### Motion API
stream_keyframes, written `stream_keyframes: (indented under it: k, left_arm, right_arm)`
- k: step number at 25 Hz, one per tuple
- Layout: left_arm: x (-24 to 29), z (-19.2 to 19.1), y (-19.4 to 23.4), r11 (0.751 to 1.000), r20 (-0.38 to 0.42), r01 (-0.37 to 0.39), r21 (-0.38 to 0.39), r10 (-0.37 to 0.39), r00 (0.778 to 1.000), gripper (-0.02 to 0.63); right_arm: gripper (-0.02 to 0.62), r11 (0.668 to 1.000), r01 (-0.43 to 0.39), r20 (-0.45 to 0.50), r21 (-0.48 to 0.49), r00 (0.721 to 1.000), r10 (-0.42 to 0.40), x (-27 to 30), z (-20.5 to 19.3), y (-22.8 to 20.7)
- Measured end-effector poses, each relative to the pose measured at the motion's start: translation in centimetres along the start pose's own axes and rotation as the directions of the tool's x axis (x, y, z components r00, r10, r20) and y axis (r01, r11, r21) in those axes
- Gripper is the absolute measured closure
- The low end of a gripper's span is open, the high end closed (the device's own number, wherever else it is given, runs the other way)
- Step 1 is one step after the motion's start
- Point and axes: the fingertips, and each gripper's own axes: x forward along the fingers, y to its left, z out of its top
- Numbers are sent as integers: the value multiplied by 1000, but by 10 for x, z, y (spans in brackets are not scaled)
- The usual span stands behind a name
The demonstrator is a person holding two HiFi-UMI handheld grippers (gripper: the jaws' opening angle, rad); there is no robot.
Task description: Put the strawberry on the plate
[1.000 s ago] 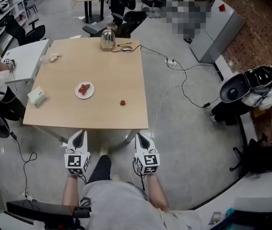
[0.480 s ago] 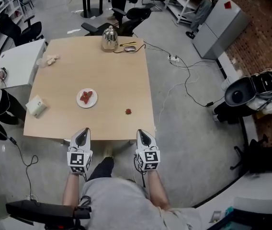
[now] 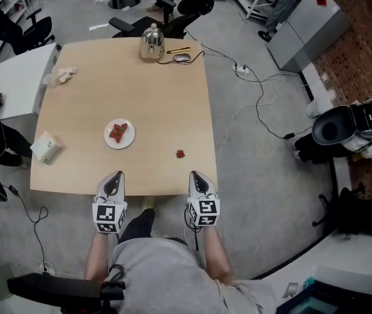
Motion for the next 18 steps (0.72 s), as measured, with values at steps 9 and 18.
stream_keyframes:
  k: [9, 18]
  left_arm:
    - [29, -20, 15, 999, -70, 32, -15, -32, 997, 586]
    - [58, -30, 37, 998, -116, 56, -26, -59, 991, 586]
  right_arm:
    - [588, 1000, 14, -82, -9, 997, -15, 46, -23, -11]
    - [588, 998, 43, -157, 45, 987, -35, 95, -53, -19]
